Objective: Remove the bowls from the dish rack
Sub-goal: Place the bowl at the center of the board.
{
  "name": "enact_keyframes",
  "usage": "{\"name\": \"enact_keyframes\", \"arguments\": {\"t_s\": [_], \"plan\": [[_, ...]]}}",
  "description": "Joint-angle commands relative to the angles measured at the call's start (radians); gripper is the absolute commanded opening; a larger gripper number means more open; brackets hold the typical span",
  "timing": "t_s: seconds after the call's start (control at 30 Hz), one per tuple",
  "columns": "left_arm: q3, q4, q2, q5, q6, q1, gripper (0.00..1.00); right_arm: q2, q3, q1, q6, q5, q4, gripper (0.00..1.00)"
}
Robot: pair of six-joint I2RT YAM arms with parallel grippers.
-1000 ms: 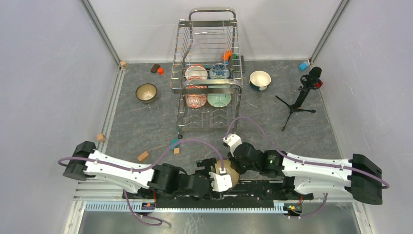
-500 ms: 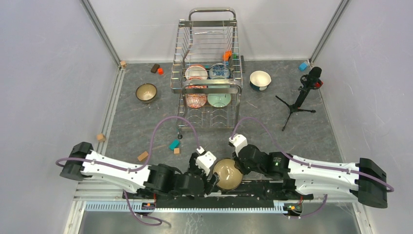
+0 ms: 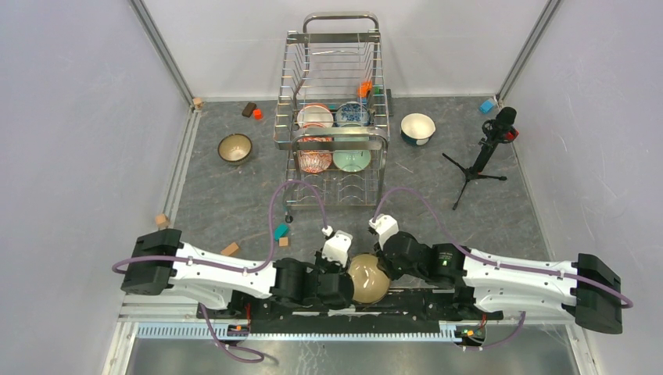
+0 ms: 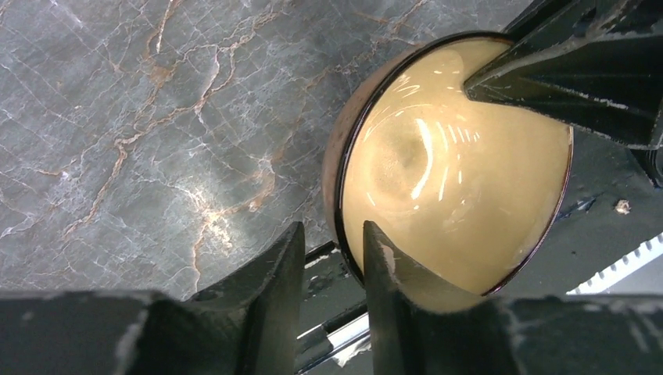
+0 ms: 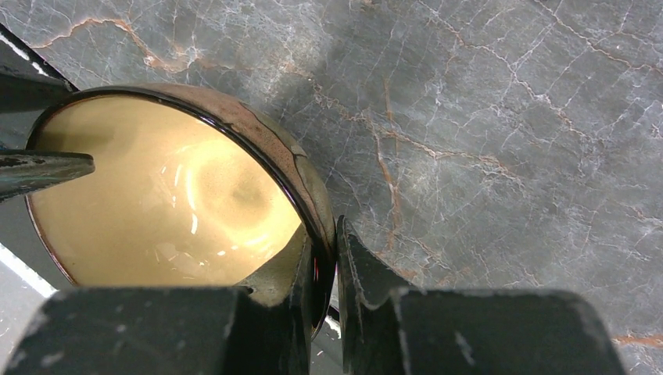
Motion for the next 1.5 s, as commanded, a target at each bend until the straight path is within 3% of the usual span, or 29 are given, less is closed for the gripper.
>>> {"name": "enact_keyframes", "arguments": {"t_s": [0.0,0.13,0.37,0.63,0.8,1.03,1.07,1.17,1.3,1.47], "plan": [[0.064,-0.023,0.042,-0.011,-0.067,0.012,0.34,-0.040,0.029,0.005,0.034,0.004,0.064,0.19],[0.091,-0.037,0.081,-0.012,-0.061,0.014,0.21,-0.054,0.025,0.005,0.034,0.002,0.048,0.36],[0.135,-0.058,0.121,-0.021,-0.049,0.014,0.11,-0.079,0.023,0.005,0.032,0.002,0.007,0.43],[0.160,-0.083,0.142,-0.028,-0.059,0.014,0.03,-0.085,0.008,0.005,0.026,0.003,-0.057,0.41],[0.161,-0.089,0.145,-0.038,-0.070,0.014,0.02,-0.106,-0.025,0.005,0.023,-0.012,-0.088,0.38],[0.169,-0.089,0.148,-0.040,-0.062,0.014,0.03,-0.111,-0.056,0.005,0.029,-0.038,-0.050,0.18],[0.172,-0.090,0.148,-0.040,-0.059,0.014,0.05,-0.113,-0.051,0.006,0.031,-0.033,-0.049,0.14],[0.181,-0.103,0.139,-0.040,-0.052,0.013,0.25,-0.127,-0.025,0.006,0.032,-0.001,-0.070,0.00],[0.179,-0.109,0.101,-0.035,-0.037,0.012,0.60,-0.147,0.041,0.004,0.021,0.091,-0.166,0.00],[0.172,-0.137,0.018,-0.028,-0.013,0.013,0.85,-0.158,0.141,0.005,0.017,0.234,-0.315,0.00]]}}
